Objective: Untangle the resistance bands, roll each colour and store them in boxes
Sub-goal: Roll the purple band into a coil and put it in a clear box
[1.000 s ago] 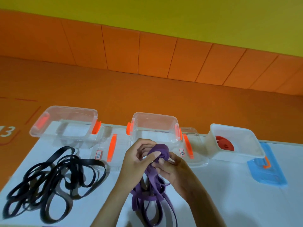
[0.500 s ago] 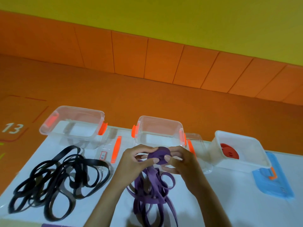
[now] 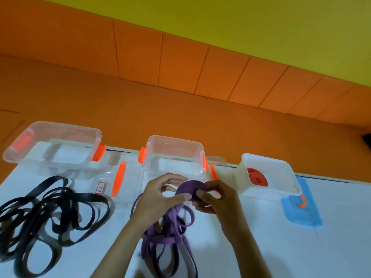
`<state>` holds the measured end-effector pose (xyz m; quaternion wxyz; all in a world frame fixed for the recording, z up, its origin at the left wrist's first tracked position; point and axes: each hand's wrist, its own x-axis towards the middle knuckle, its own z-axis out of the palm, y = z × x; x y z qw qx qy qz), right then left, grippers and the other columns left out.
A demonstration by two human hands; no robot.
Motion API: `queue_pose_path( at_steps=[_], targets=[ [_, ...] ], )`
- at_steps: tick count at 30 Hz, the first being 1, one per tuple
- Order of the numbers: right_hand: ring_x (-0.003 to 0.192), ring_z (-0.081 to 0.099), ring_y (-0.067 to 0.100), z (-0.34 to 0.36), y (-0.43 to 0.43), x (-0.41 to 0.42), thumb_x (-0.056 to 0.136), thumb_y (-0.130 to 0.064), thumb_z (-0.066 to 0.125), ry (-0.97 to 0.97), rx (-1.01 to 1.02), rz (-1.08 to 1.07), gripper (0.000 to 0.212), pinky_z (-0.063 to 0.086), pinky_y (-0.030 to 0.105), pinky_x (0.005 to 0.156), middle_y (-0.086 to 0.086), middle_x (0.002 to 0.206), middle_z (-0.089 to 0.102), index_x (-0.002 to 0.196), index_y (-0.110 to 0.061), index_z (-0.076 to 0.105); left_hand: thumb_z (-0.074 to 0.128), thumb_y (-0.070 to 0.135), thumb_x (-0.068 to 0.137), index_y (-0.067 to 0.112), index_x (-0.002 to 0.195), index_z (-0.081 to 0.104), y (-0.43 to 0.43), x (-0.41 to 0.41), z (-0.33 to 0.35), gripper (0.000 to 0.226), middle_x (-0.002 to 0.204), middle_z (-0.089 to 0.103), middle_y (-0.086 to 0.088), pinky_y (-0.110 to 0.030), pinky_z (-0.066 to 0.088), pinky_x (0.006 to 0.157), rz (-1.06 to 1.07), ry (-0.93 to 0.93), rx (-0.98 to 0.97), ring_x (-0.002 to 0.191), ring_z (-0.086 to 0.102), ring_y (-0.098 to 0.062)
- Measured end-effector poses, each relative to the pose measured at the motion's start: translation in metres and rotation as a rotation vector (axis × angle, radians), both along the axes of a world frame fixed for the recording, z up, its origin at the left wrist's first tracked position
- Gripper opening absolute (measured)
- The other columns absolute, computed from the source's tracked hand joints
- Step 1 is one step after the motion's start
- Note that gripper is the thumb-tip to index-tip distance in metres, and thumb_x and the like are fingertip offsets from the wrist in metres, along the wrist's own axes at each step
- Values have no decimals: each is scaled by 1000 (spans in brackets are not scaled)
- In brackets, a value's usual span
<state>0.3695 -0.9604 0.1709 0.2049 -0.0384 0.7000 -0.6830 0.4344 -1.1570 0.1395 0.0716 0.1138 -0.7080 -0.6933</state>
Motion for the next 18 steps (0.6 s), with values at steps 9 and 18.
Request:
queue_pose_path(
  at_steps=[9, 18],
  targets=[
    [89, 78, 24, -3, 9, -11, 86, -24, 85, 194, 142, 260, 24, 63, 29, 70, 0, 103, 78, 106, -32, 77, 90, 31, 77, 40, 100, 80, 1, 12, 13, 27, 88, 72, 17, -13, 50, 77, -29, 67, 32, 79, 64, -2],
    [113, 72, 41, -3, -10, -14, 93, -26, 81, 104, -258, 267, 37, 63, 48, 88, 22, 121, 72, 119, -4, 66, 92, 23, 78, 37, 99, 80, 2, 6, 47, 28, 100, 81, 11, -17, 58, 87, 204, 221, -59, 97, 77, -10]
  ],
)
